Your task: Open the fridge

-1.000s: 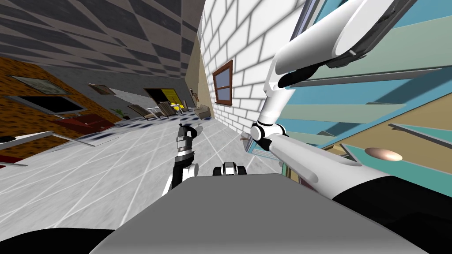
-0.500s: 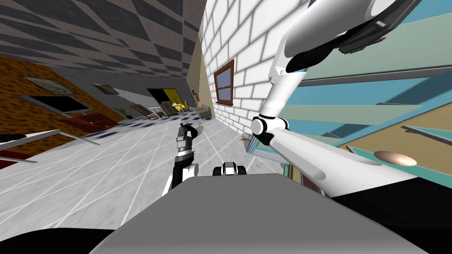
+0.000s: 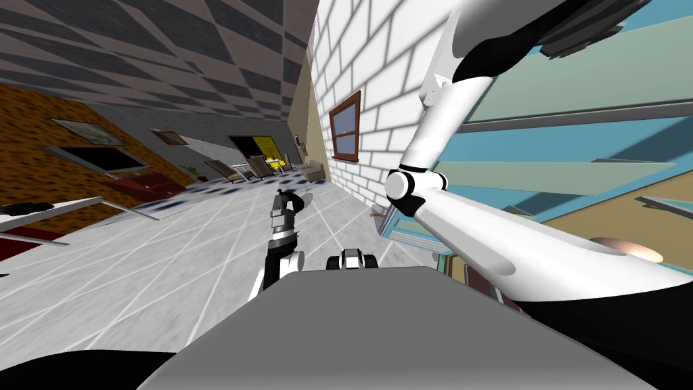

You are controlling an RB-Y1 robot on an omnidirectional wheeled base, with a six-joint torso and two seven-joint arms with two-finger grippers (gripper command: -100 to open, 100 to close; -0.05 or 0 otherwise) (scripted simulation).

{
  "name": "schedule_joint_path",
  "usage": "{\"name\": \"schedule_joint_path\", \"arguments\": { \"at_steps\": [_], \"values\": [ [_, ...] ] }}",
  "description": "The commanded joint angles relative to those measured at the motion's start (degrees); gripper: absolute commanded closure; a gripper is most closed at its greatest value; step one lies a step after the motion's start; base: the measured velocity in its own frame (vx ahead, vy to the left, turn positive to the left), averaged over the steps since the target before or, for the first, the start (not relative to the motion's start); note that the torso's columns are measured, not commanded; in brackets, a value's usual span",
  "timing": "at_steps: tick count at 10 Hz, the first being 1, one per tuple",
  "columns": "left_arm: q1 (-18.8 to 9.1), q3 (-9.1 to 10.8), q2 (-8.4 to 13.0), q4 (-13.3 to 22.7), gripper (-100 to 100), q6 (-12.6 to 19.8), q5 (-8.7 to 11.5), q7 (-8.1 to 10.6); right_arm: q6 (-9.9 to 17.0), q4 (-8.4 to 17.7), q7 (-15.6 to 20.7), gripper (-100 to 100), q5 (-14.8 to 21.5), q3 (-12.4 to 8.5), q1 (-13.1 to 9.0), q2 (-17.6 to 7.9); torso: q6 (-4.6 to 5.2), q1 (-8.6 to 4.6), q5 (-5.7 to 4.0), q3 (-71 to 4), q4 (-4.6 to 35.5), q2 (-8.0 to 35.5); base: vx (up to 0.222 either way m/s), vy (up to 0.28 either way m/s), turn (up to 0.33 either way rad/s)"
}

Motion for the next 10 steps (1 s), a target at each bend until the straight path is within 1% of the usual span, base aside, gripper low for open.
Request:
{"name": "schedule_joint_path", "arguments": {
  "at_steps": [1,2,3,4,5,6,7,8,10],
  "values": [
    [0.0,0.0,0.0,0.0,0,0.0,0.0,0.0,0.67,2.81,0.82,-100,0.54,-1.55,-3.44,-0.14,-0.01,0.02,0.01,0.0,0.01,0.0,0.016,0.001,0.023],
    [0.0,0.0,0.0,0.0,0,0.0,0.0,0.0,1.31,5.19,1.51,-100,0.96,-2.94,-5.61,-0.3,0.0,0.01,0.01,0.0,0.01,0.01,0.019,0.002,0.045],
    [0.0,0.0,0.0,0.0,0,0.0,0.0,0.0,1.31,5.24,1.51,-100,0.96,-2.94,-6.23,-0.3,-0.01,0.02,0.01,-0.01,0.0,-0.01,0.016,-0.001,0.018],
    [0.0,0.0,0.0,0.0,0,0.0,0.0,0.0,1.93,7.59,2.18,-100,1.38,-4.31,-8.34,-0.47,0.0,0.0,0.0,0.0,0.0,0.0,0.02,-0.002,0.034],
    [0.0,0.0,0.0,0.0,0,0.0,0.0,0.0,1.93,7.65,2.18,-100,1.38,-4.31,-8.97,-0.47,-0.01,0.0,0.0,-0.01,0.0,-0.01,0.018,-0.001,0.019],
    [0.0,0.0,0.0,0.0,0,0.0,0.0,0.0,2.55,10.0,2.85,-100,1.79,-5.65,-11.27,-0.67,0.0,0.01,0.01,-0.01,0.0,-0.01,0.019,0.002,0.036],
    [0.0,0.0,0.0,0.0,0,0.0,0.0,0.0,3.16,11.64,3.5,-100,2.19,-6.96,-12.98,-0.92,-0.01,0.02,0.01,-0.01,0.0,-0.01,0.028,0.002,0.068],
    [0.0,0.0,0.0,0.0,0,0.0,0.0,0.0,3.16,12.33,3.5,-100,2.19,-6.96,-14.26,-0.92,-0.01,0.02,0.01,-0.02,-0.01,-0.03,0.021,-0.001,0.02],
    [0.0,0.0,0.0,0.0,0,0.0,0.0,0.0,4.3,16.69,4.72,-100,2.95,-9.43,-18.23,-1.6,-0.01,0.0,0.0,0.0,0.01,0.01,0.022,0.0,0.04]
  ]
}}
